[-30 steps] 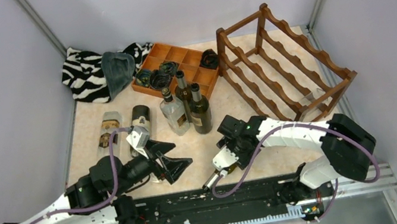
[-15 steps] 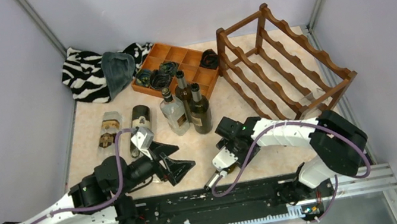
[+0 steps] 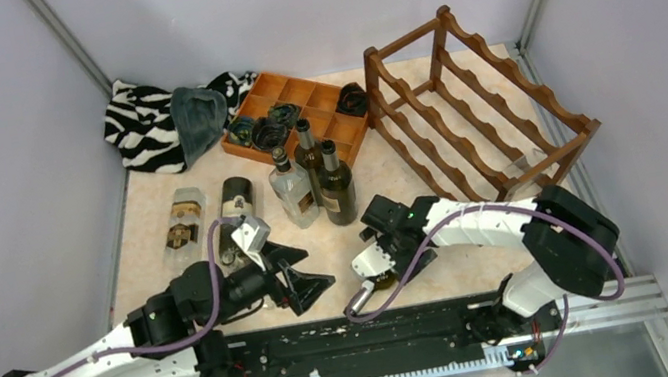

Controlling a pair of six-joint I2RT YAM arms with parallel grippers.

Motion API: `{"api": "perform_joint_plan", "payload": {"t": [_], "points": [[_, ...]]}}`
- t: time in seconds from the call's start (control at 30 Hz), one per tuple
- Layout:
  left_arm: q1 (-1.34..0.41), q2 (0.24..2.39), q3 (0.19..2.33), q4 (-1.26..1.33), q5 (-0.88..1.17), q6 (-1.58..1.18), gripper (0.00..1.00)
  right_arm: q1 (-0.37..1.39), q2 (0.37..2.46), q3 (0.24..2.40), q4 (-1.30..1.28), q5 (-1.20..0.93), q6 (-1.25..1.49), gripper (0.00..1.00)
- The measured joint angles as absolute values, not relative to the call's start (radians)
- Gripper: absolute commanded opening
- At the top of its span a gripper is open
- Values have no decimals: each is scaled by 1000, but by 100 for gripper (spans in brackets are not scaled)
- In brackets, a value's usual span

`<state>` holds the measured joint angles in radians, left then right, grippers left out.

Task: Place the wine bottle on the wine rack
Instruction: Adjust the wine bottle at the center of the board, then pick up the wine bottle from the center of the board.

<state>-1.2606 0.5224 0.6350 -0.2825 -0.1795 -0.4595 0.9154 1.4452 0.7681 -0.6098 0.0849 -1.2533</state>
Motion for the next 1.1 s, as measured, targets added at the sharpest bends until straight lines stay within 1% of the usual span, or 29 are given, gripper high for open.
{"api": "perform_joint_plan", "payload": {"t": [0.47, 0.67, 0.9, 1.1], "points": [[-1261, 585, 635, -264, -147, -460, 98, 915, 1266, 769, -662, 16, -1169, 99], [-1261, 659, 636, -236, -83, -452, 97, 896, 1227, 768, -678, -41, -1136, 98], [-1261, 688, 636, -227, -44, -433, 94, 827, 1152, 766, -697, -141, -1101, 98], [-1261, 686, 636, -200, -3, -421, 90, 808, 1134, 725, -682, -168, -1076, 97]]}}
